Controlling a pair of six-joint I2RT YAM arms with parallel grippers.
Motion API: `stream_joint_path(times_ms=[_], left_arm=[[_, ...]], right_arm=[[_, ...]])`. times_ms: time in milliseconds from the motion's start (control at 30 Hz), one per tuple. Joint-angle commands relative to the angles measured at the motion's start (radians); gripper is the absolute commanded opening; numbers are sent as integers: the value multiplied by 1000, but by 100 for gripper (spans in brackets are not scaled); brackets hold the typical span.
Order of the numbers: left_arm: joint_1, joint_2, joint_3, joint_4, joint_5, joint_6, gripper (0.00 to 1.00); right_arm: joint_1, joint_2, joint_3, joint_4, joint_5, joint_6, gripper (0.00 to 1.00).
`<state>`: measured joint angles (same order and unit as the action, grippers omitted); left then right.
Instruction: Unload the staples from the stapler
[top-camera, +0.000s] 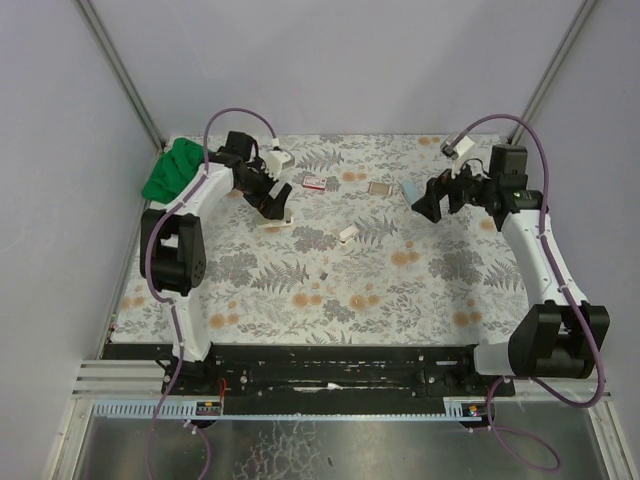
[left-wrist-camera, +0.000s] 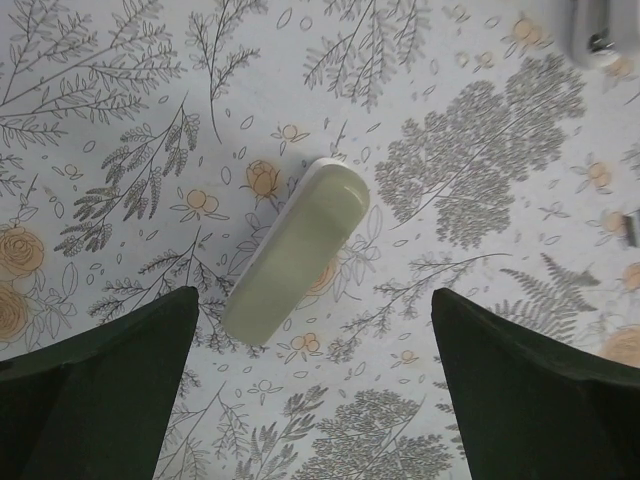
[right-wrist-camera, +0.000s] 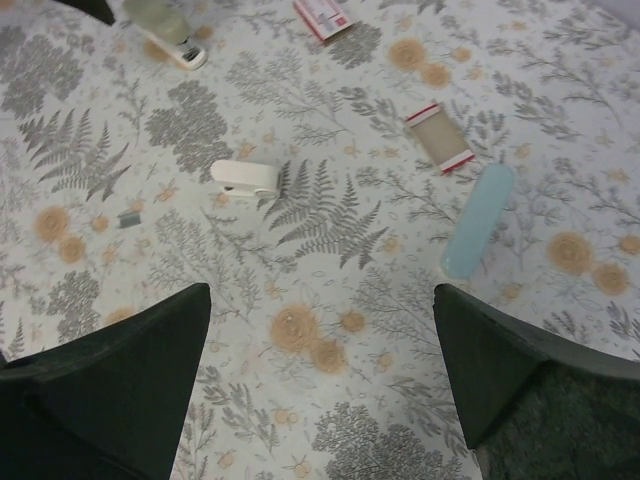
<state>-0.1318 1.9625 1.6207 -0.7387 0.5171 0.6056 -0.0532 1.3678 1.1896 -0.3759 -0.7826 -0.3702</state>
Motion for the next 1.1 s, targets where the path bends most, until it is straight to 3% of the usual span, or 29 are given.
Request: stream_joint_path(times_ms=[0, 300, 400, 633, 800, 1067], left_arm=[[-31, 42, 27, 2, -139, 104, 100], [-83, 122, 75, -2, -192, 214, 100], [-107, 140, 75, -3, -206, 237, 95], [-161, 179, 69, -2, -241, 279, 68], [-177, 175, 53, 17, -246, 275, 37], [-181, 123, -4, 74, -248, 242, 11]], right_arm=[[94, -53, 36, -167, 42, -69, 99], [150, -83, -34, -227, -4, -142, 99], [150, -73, -52, -219, -8, -148, 99], [150, -70, -87, -218, -25, -175, 99], [149, -59, -99, -216, -33, -179, 99], [150, -52, -107, -213, -62, -184, 99]])
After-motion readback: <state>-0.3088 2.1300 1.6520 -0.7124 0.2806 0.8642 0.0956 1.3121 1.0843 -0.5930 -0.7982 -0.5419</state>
